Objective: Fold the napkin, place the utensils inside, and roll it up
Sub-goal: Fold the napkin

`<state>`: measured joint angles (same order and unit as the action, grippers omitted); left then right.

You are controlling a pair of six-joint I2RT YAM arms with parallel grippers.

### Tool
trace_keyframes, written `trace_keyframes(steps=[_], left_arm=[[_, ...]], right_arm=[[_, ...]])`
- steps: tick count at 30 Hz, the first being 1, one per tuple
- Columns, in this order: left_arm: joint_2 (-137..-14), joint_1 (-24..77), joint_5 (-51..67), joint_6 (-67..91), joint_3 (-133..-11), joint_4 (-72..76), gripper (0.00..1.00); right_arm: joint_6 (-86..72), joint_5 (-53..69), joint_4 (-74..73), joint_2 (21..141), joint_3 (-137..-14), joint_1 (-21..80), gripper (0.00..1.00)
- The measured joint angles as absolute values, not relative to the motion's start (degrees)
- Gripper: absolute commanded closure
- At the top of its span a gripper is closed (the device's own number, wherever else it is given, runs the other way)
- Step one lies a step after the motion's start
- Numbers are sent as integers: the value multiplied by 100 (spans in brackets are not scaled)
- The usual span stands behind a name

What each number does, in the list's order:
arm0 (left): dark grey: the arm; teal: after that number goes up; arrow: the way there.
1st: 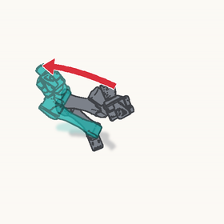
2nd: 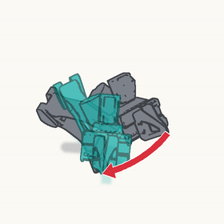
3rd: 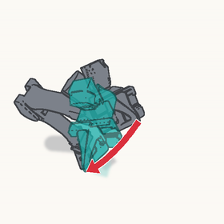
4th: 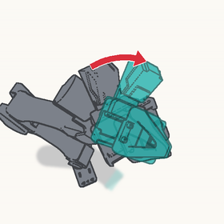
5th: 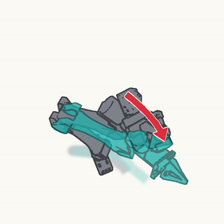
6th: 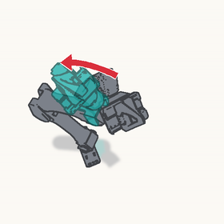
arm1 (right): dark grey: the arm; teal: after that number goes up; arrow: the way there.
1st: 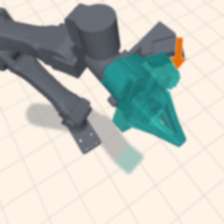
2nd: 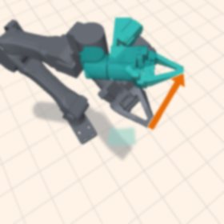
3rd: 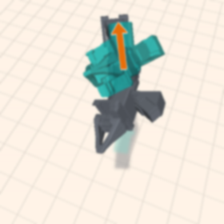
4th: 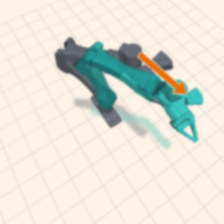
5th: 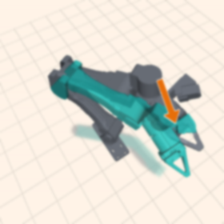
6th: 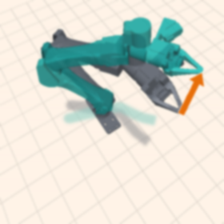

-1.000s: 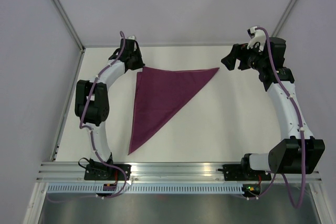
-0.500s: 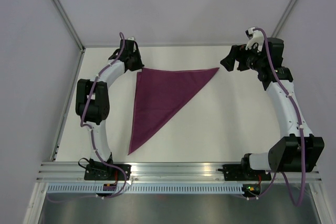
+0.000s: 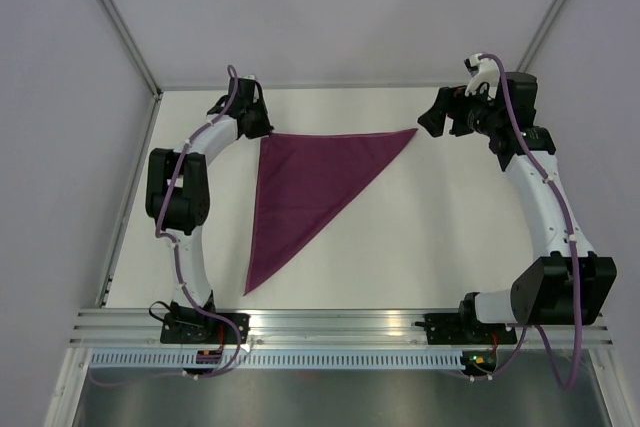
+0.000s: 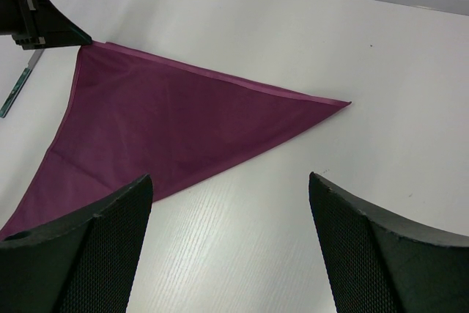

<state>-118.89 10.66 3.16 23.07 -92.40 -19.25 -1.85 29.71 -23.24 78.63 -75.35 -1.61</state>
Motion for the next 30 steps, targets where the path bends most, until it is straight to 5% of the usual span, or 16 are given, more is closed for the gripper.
trace_keyframes(steps=[18,30], left_arm=[[-12011,1050,257,2305,-9240,-1918,96],[-12077,965,128,2272,-9242,-1914,58]], right_arm=[[-165,2971,-2364,7881,-7535,-123,9],[-128,2971,-2366,7883,-7535,-95,9]])
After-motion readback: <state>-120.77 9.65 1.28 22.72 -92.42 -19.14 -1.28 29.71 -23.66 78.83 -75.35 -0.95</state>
